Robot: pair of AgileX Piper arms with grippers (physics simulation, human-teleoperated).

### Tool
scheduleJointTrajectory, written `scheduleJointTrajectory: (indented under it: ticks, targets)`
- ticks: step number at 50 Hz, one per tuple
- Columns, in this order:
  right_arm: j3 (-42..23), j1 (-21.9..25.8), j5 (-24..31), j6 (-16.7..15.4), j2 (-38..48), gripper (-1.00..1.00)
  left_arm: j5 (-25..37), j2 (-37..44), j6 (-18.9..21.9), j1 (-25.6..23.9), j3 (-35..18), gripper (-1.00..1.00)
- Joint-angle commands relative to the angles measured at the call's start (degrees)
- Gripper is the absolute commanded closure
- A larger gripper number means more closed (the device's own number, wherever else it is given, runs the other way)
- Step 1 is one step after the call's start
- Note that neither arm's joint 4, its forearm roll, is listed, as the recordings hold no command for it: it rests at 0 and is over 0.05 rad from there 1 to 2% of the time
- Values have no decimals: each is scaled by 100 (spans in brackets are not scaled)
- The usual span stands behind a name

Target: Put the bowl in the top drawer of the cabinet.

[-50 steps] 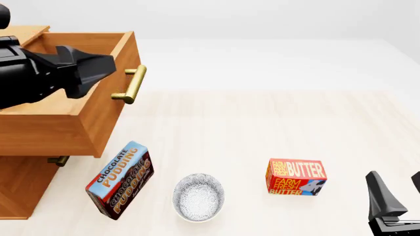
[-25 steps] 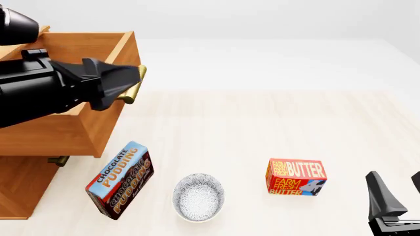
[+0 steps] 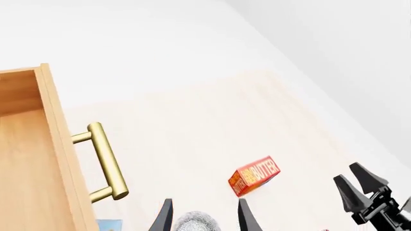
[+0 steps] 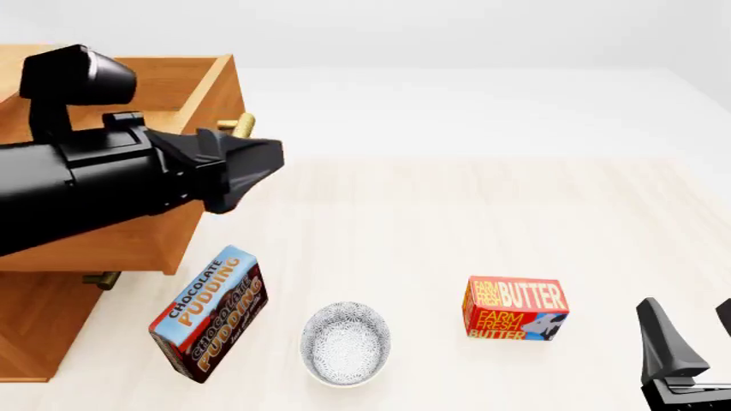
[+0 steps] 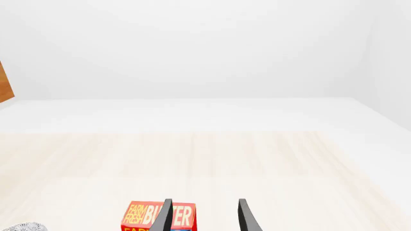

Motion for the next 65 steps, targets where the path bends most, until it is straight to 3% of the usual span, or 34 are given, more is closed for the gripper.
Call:
scheduleJointTrajectory:
  ticks: [1, 15, 31, 52, 65]
  targets:
    - [0, 0, 0, -1, 1, -100, -171, 237, -54, -176, 67, -100]
    - [0, 0, 0, 0, 0, -100, -368, 507, -51, -487, 120, -100]
    - [0, -1, 0, -1, 0, -100, -597, 766, 14, -506, 262, -100]
    - [0, 0, 0, 1, 0, -100, -526, 1339, 829, -441, 80, -100]
    - [0, 1, 0, 0, 1, -100, -577, 1662, 796, -513, -17, -100]
